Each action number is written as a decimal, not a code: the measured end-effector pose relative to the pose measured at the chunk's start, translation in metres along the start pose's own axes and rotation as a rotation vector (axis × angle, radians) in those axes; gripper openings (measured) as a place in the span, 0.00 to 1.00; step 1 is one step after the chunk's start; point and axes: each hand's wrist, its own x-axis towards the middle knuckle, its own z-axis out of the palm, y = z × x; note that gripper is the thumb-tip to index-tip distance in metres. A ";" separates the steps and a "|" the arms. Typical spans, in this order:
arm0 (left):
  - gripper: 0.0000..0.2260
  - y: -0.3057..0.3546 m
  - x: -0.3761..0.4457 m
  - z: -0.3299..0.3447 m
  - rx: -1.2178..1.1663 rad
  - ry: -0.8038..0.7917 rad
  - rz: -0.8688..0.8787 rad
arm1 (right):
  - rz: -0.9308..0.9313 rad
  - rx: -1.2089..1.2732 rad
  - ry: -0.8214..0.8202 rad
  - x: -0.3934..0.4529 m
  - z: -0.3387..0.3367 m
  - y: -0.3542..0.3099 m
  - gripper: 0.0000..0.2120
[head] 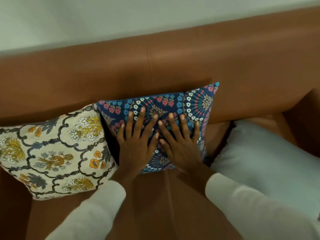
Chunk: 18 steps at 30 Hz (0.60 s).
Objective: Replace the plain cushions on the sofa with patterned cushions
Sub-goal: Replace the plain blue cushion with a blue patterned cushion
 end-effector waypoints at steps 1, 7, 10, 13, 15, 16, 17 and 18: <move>0.31 -0.008 0.007 0.005 0.037 -0.005 0.021 | 0.008 -0.017 0.001 0.004 0.006 0.007 0.30; 0.39 -0.018 0.017 0.020 -0.044 -0.023 -0.221 | 0.324 0.136 -0.055 0.010 0.019 0.023 0.34; 0.42 -0.008 0.026 0.009 -0.206 0.053 -0.488 | 0.639 0.392 -0.097 0.012 0.009 0.026 0.36; 0.44 0.009 0.045 -0.010 -0.450 0.176 -0.845 | 0.891 0.679 -0.159 0.011 -0.015 0.045 0.37; 0.42 0.033 0.055 -0.025 -0.422 0.233 -0.981 | 0.907 0.696 -0.240 -0.001 -0.035 0.067 0.34; 0.39 0.048 0.056 -0.030 -0.361 0.278 -0.901 | 0.888 0.647 -0.258 -0.011 -0.044 0.080 0.33; 0.35 0.064 0.056 -0.034 -0.329 0.320 -0.713 | 0.874 0.576 -0.264 -0.022 -0.053 0.095 0.31; 0.32 0.082 0.054 -0.034 -0.344 0.318 -0.473 | 0.860 0.486 -0.273 -0.035 -0.062 0.111 0.29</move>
